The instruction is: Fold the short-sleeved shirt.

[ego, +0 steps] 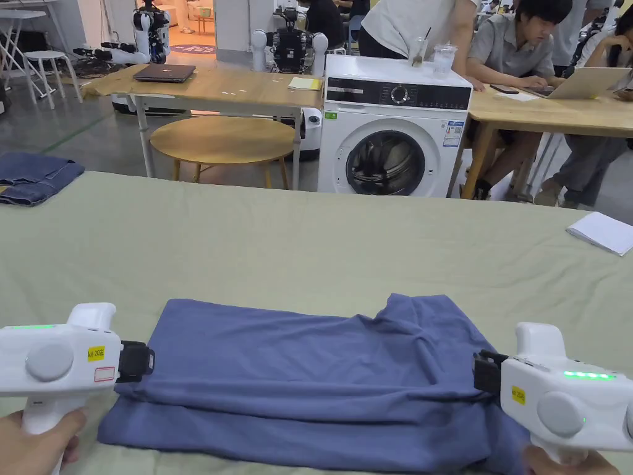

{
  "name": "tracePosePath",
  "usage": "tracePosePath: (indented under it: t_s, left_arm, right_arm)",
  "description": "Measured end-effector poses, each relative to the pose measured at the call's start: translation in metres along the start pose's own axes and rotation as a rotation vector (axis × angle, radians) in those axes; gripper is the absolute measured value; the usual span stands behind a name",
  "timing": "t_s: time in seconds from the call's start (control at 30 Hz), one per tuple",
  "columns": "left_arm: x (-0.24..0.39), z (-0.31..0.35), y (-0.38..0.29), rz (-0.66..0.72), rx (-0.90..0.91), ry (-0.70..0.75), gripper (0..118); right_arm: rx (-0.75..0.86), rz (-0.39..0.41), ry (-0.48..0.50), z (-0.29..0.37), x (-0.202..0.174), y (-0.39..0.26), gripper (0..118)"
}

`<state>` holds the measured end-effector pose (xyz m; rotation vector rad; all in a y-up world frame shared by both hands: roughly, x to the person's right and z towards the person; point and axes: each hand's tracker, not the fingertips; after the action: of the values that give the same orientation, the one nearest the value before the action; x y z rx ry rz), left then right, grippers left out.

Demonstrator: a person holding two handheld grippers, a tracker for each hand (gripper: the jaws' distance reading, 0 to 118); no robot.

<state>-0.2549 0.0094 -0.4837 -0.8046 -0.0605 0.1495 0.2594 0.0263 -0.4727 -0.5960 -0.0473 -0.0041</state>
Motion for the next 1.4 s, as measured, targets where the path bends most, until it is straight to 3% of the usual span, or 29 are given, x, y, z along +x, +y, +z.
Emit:
tracePosePath:
  t_s: [0.07,0.17,0.23,0.27,0.33,0.5,0.67,0.97,1.0,1.03,1.07,1.1,1.3,1.4]
  left_arm:
    - [0.012,0.019,-0.010,-0.008,0.087,-0.025,43]
    - [0.027,0.044,-0.028,-0.052,0.215,-0.032,42]
    - [0.041,0.063,-0.041,-0.087,0.302,0.023,29]
    - [0.041,0.065,-0.045,-0.099,0.328,0.028,12]
    - [0.049,0.077,-0.054,-0.100,0.361,0.031,1]
    - [0.050,0.097,-0.068,-0.068,0.363,0.034,0]
    - [0.022,0.078,-0.063,-0.074,0.174,0.045,0]
    - [-0.027,0.008,-0.021,0.081,-0.176,-0.013,0]
    - [-0.030,-0.003,-0.017,0.090,-0.238,-0.007,3]
    - [-0.033,-0.011,-0.015,0.111,-0.286,0.006,19]
    - [-0.037,-0.023,-0.014,0.119,-0.312,-0.007,48]
    - [-0.039,-0.032,-0.014,0.128,-0.348,-0.013,56]
    - [-0.026,-0.056,-0.027,0.107,-0.445,0.041,53]
    - [-0.007,-0.043,-0.032,0.043,-0.408,0.106,41]
  right_arm:
    - [0.073,-0.021,0.008,0.017,-0.009,-0.004,52]
    - [0.174,-0.028,0.007,0.045,-0.030,-0.010,12]
    - [0.200,-0.028,0.019,0.057,-0.041,-0.015,3]
    - [0.214,-0.033,0.021,0.062,-0.046,-0.017,0]
    - [0.226,-0.036,0.036,0.072,-0.055,-0.022,0]
    - [0.260,-0.012,0.055,0.093,-0.072,-0.031,0]
    - [0.253,0.007,0.063,0.103,-0.073,-0.043,0]
    - [0.138,0.021,0.046,0.090,-0.052,-0.061,0]
    - [0.110,0.017,0.046,0.088,-0.050,-0.064,0]
    - [0.069,0.012,0.054,0.085,-0.047,-0.068,0]
    - [0.054,-0.006,0.069,0.083,-0.044,-0.071,0]
    - [0.051,-0.022,0.072,0.082,-0.040,-0.074,0]
    - [0.022,-0.047,0.051,0.081,-0.031,-0.087,0]
    - [0.015,-0.038,0.038,0.081,-0.026,-0.089,0]
